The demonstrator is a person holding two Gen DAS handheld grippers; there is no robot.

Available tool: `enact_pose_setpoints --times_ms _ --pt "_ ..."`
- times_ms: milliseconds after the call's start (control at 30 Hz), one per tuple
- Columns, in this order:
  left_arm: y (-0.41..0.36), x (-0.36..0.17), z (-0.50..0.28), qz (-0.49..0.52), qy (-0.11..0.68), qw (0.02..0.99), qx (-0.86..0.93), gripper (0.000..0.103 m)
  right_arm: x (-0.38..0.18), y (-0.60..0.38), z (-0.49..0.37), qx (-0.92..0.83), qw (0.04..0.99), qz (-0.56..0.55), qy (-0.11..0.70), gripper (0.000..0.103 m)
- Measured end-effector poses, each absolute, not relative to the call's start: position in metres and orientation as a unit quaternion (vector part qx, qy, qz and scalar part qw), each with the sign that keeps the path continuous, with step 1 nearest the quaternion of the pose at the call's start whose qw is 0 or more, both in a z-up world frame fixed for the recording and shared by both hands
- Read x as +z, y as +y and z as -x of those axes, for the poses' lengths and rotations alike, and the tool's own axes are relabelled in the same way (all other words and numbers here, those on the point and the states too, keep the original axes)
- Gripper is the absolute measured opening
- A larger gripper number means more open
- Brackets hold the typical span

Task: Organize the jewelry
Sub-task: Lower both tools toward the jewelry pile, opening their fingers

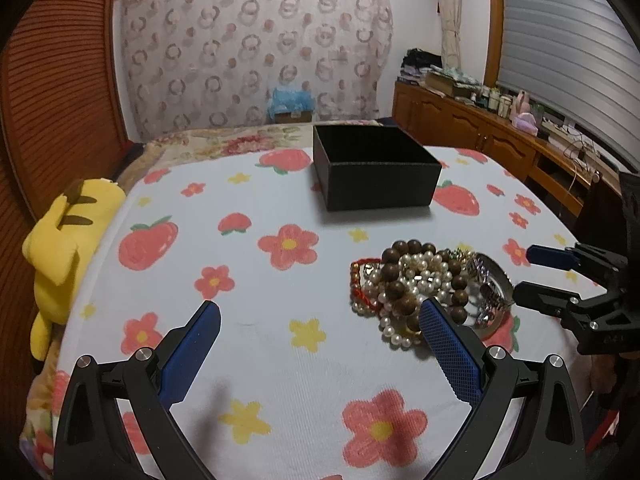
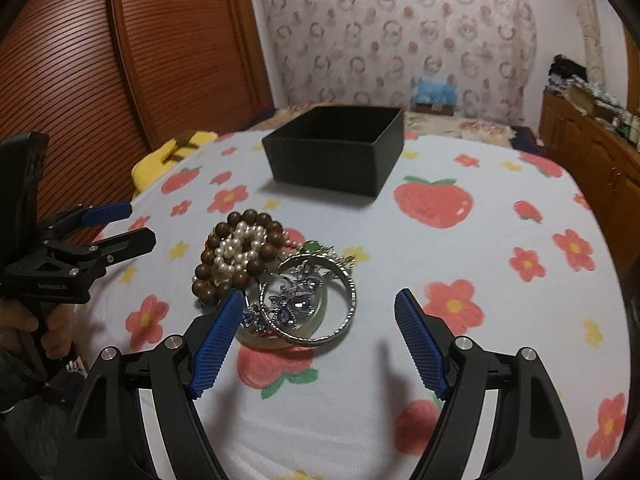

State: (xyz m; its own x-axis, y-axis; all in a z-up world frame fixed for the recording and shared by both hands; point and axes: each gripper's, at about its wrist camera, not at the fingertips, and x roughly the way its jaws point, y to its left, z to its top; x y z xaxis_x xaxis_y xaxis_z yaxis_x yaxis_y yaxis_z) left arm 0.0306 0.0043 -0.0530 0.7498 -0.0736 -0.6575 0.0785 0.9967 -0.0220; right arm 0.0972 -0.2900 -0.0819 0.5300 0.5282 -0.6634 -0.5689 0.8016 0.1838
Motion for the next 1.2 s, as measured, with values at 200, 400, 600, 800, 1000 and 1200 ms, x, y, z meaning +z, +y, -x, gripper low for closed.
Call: enact_pose_setpoints --times_ms 200,400,600,800,1000,1200 --pt "0.008 -0.061 -0.035 0.002 0.361 0.931 -0.048 0.096 -0.085 -0.280 -0.104 0.323 0.863 0.044 0.386 0.080" --pt "0.006 -0.065 -0.043 0.007 0.371 0.925 -0.077 0.093 -0.092 -0.275 -0.112 0.325 0.854 0.050 0.403 0.080" --pt "-0.005 -0.063 -0.061 0.016 0.384 0.915 -0.123 0.074 -0.094 -0.275 -0.113 0.334 0.847 0.043 0.411 0.064" --pt "-0.019 -0.064 -0.083 0.019 0.400 0.904 -0.149 0.066 -0.093 -0.275 -0.109 0.338 0.849 0.045 0.404 0.062" --pt "-0.026 -0.066 -0.097 0.024 0.411 0.897 -0.160 0.058 -0.089 -0.280 -0.103 0.335 0.853 0.048 0.396 0.062" --pt "-0.026 -0.070 -0.108 0.051 0.423 0.887 -0.177 0.043 -0.083 -0.283 -0.101 0.330 0.860 0.052 0.385 0.062"
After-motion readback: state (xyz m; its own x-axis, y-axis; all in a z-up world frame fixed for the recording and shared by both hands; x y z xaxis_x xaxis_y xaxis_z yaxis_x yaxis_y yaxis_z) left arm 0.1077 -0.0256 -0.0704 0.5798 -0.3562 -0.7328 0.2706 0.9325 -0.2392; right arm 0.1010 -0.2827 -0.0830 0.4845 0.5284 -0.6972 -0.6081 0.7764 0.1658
